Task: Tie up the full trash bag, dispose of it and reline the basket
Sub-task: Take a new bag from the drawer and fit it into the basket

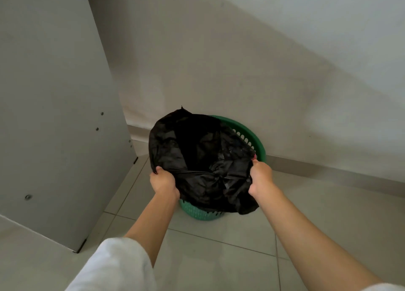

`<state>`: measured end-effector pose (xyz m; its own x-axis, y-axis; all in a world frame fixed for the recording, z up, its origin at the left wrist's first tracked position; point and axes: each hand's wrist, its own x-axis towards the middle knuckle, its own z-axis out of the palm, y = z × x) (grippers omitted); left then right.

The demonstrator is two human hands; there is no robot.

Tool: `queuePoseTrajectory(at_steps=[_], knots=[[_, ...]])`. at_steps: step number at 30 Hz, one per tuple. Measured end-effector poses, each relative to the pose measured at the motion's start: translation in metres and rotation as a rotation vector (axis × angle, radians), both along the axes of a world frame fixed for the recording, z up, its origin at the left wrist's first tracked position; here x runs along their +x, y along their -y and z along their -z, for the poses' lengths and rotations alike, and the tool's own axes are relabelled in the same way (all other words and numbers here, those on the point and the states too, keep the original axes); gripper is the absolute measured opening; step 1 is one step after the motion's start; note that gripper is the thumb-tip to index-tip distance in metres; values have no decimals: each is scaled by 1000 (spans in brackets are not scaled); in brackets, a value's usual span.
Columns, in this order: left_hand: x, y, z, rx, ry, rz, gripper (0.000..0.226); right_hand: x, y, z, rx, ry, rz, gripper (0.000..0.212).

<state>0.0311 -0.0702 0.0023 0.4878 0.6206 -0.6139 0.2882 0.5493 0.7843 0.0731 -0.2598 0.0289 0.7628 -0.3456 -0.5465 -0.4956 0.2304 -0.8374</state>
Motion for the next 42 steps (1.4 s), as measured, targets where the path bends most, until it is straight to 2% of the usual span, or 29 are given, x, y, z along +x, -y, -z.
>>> queuePoseTrajectory(at_steps=[4, 8, 12, 15, 17, 19, 20, 23, 25, 27, 34, 37, 40, 42], knots=[[4, 9, -2, 312, -85, -104, 43, -9, 15, 11, -379, 169, 78, 24], [6, 1, -2, 475, -121, -27, 42, -3, 47, 15, -623, 226, 156, 28], [12, -22, 1, 710, -78, 199, 47, -3, 68, 21, -735, 259, 156, 22], [3, -10, 2, 1118, -124, 259, 42, -11, 58, 23, -781, 439, 46, 17], [-16, 14, 6, 1372, 5, 351, 28, -15, 48, 26, -780, 510, -32, 21], [-37, 36, 18, 1533, 102, 465, 20, -15, 45, 33, -812, 551, -62, 18], [-44, 41, 23, 1503, 78, 461, 19, -14, 47, 37, -826, 560, -59, 14], [-41, 43, 25, 1040, -98, 243, 40, -13, 55, 47, -852, 551, -57, 11], [-37, 40, 18, 814, -66, 136, 49, -13, 58, 50, -850, 533, -36, 13], [-35, 37, 15, 719, -6, 129, 51, -13, 60, 52, -821, 498, -3, 15], [-5, -6, 9, 789, -91, 325, 53, -9, 75, 56, -755, 366, -46, 37], [9, -33, 10, 836, -127, 446, 49, -6, 91, 65, -697, 201, -79, 47], [16, -46, 15, 850, -100, 531, 46, -4, 104, 73, -535, -46, -180, 49], [17, -48, 19, 860, -77, 542, 46, -7, 103, 69, -553, -42, -141, 50]])
